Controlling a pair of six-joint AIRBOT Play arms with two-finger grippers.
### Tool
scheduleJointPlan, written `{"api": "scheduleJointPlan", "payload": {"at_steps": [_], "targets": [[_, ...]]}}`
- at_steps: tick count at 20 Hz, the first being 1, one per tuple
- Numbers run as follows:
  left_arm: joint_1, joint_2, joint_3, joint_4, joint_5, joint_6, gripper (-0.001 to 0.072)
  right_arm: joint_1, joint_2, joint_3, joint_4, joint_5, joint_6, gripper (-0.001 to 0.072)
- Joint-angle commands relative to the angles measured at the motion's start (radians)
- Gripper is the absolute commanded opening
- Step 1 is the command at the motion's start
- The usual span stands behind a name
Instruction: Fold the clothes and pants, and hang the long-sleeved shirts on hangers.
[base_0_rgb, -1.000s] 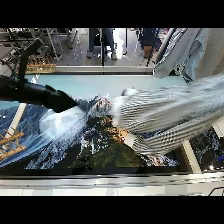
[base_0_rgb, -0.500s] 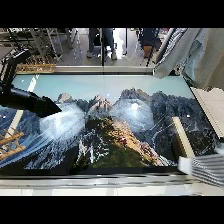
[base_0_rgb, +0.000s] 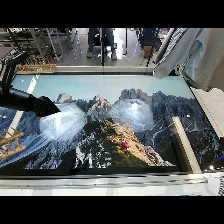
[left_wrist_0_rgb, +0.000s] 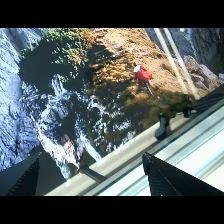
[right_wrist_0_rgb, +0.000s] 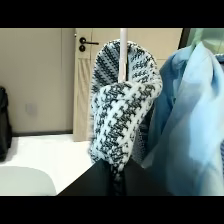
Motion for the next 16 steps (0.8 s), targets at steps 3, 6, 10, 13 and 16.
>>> {"api": "scheduleJointPlan", "payload": {"at_steps": [3, 6, 10, 13, 16], "targets": [[0.001, -0.001, 0.000, 0.001, 0.000, -0.021, 0.0700, -0.055, 0.068, -0.034, 0.195, -0.032, -0.103, 0.0663], [0.001, -0.003, 0.000, 0.001, 0.000, -0.020, 0.0700, -0.055, 0.154, -0.034, 0.476, -0.145, -0.093, 0.0662], [0.001, -0.010, 0.000, 0.006, 0.000, -0.007, 0.0699, -0.049, 0.262, -0.026, 1.187, -0.158, -0.115, 0.0644], [0.000, -0.009, 0.000, 0.242, 0.024, 0.008, 0.0698, 0.153, 0.237, -0.035, 1.722, 0.155, -0.393, 0.0635], [0.000, -0.009, 0.000, 0.813, 0.069, -0.130, 0.0697, 0.594, 0.176, -0.112, 1.654, 0.533, -0.491, 0.0619]]}}
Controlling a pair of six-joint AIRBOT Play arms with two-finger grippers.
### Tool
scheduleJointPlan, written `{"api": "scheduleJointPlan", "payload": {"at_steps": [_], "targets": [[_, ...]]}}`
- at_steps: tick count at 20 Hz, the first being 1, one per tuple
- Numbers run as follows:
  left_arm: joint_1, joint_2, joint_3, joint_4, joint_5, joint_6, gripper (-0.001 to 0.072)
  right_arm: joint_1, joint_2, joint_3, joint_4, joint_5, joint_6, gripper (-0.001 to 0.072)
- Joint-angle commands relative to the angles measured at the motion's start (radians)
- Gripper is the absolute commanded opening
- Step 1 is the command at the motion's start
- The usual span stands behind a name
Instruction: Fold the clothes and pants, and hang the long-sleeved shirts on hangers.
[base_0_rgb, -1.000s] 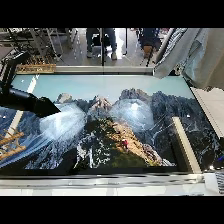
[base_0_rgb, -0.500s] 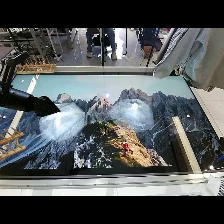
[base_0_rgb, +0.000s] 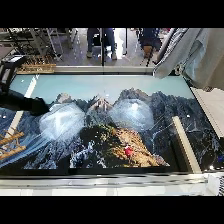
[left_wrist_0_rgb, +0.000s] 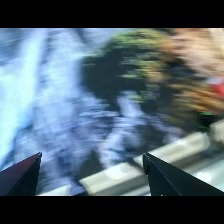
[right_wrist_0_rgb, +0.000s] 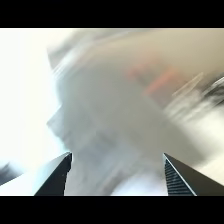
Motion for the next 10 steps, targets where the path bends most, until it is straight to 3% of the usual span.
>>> {"api": "scheduleJointPlan", "payload": {"at_steps": [1, 2, 3, 6, 8, 10], "targets": [[0.002, 0.003, 0.000, 0.623, 0.049, -0.164, 0.0697, 0.460, -0.048, -0.086, 0.102, 0.428, -0.142, 0.0534], [0.002, 0.011, 0.000, 0.722, 0.087, -0.216, 0.0699, 0.613, -0.061, -0.132, -0.006, 0.461, -0.140, 0.0441], [0.002, 0.026, 0.000, 0.756, 0.159, -0.273, 0.0699, 0.763, -0.077, -0.176, -0.154, 0.443, -0.144, 0.0417], [0.000, 0.063, 0.000, 0.684, 0.435, -0.483, 0.0699, 1.062, -0.146, -0.222, -0.651, 0.211, -0.191, 0.0417], [0.000, 0.059, 0.000, 0.666, 0.534, -0.510, 0.0699, 1.143, -0.189, -0.222, -0.807, 0.056, -0.188, 0.0419], [0.000, 0.052, 0.000, 0.666, 0.554, -0.510, 0.0699, 1.164, -0.205, -0.222, -0.782, -0.083, -0.185, 0.0570]]}}
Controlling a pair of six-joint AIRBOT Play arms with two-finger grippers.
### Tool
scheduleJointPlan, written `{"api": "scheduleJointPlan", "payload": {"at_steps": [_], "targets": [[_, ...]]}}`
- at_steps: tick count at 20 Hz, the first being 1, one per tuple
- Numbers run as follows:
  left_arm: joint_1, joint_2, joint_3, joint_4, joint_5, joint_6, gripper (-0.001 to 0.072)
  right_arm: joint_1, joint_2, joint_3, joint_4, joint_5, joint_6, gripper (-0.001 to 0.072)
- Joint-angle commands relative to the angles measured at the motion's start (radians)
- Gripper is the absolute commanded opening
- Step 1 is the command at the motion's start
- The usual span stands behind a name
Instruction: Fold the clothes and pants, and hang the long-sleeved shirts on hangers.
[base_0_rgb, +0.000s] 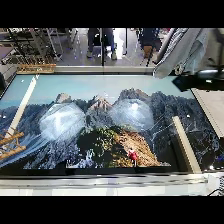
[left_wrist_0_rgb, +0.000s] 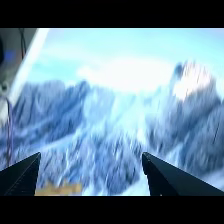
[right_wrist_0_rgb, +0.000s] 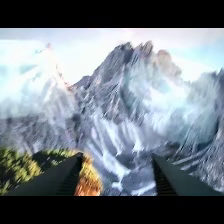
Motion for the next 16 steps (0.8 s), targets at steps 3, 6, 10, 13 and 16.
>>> {"api": "scheduleJointPlan", "payload": {"at_steps": [3, 6, 10, 13, 16], "targets": [[0.000, -0.007, 0.000, 0.031, 0.131, -0.077, 0.0699, 0.132, -0.040, -0.014, -0.155, -0.341, -0.014, 0.0575], [0.000, -0.010, 0.000, 0.031, 0.130, -0.077, 0.0699, 0.132, -0.040, -0.014, -0.158, -0.402, -0.014, 0.0575], [0.000, -0.010, 0.000, 0.031, 0.131, -0.077, 0.0699, 0.132, -0.040, -0.014, -0.158, -0.409, -0.014, 0.0575], [0.000, -0.010, 0.000, 0.031, 0.131, -0.077, 0.0699, 0.132, -0.040, -0.014, -0.158, -0.409, -0.014, 0.0575], [0.000, -0.010, 0.000, 0.031, 0.130, -0.077, 0.0699, 0.132, -0.040, -0.014, -0.158, -0.409, -0.014, 0.0575]]}}
